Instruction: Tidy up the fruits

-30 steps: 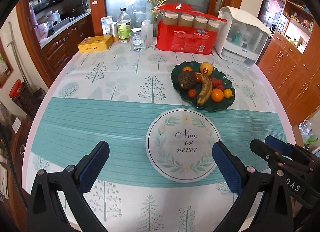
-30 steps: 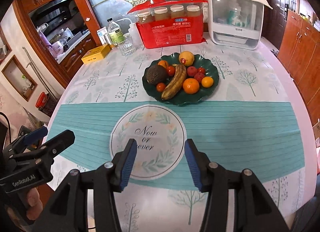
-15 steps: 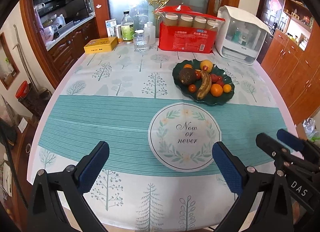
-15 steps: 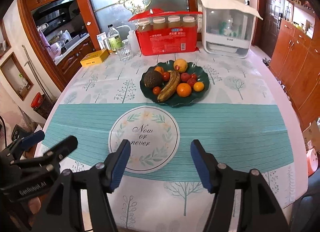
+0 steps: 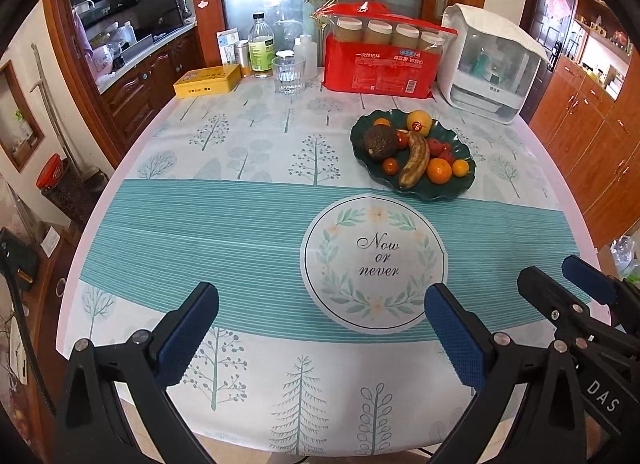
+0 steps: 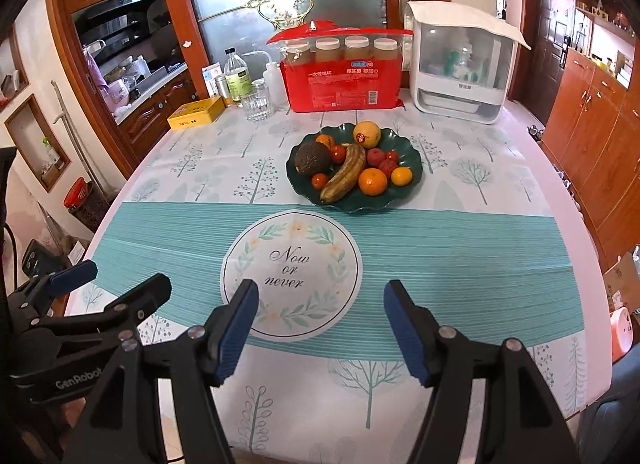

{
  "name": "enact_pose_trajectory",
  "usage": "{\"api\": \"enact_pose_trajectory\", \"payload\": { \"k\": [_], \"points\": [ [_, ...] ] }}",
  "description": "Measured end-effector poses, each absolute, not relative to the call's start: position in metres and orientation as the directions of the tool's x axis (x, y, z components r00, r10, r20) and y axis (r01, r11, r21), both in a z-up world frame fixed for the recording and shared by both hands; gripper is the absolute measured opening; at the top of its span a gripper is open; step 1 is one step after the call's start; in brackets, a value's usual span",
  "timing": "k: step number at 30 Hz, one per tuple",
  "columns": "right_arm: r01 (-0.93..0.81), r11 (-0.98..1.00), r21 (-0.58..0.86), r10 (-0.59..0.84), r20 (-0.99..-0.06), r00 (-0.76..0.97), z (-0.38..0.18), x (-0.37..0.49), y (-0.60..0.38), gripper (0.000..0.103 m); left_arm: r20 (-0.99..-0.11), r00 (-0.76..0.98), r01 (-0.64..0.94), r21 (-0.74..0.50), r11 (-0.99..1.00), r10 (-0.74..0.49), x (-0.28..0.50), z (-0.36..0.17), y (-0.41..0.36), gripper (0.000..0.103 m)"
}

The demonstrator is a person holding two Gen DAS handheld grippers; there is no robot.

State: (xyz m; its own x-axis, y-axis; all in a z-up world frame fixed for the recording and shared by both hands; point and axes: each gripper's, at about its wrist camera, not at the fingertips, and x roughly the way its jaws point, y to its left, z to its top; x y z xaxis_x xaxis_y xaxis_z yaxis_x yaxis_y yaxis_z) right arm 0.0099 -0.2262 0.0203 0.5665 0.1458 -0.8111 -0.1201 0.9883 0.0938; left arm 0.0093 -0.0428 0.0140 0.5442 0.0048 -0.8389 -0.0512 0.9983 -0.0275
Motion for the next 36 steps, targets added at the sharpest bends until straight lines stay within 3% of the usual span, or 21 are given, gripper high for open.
{"api": "enact_pose_trajectory", "payload": {
  "k": [36],
  "points": [
    [-0.111,0.988,0.103,0.148,-0.814,0.562,0.0170,0.0054,-0.2250,0.066,-0.843,0.538,-0.047,-0.030,0.998,0.000,0.0052,0.0082,-0.0443,0.102]
  ]
}}
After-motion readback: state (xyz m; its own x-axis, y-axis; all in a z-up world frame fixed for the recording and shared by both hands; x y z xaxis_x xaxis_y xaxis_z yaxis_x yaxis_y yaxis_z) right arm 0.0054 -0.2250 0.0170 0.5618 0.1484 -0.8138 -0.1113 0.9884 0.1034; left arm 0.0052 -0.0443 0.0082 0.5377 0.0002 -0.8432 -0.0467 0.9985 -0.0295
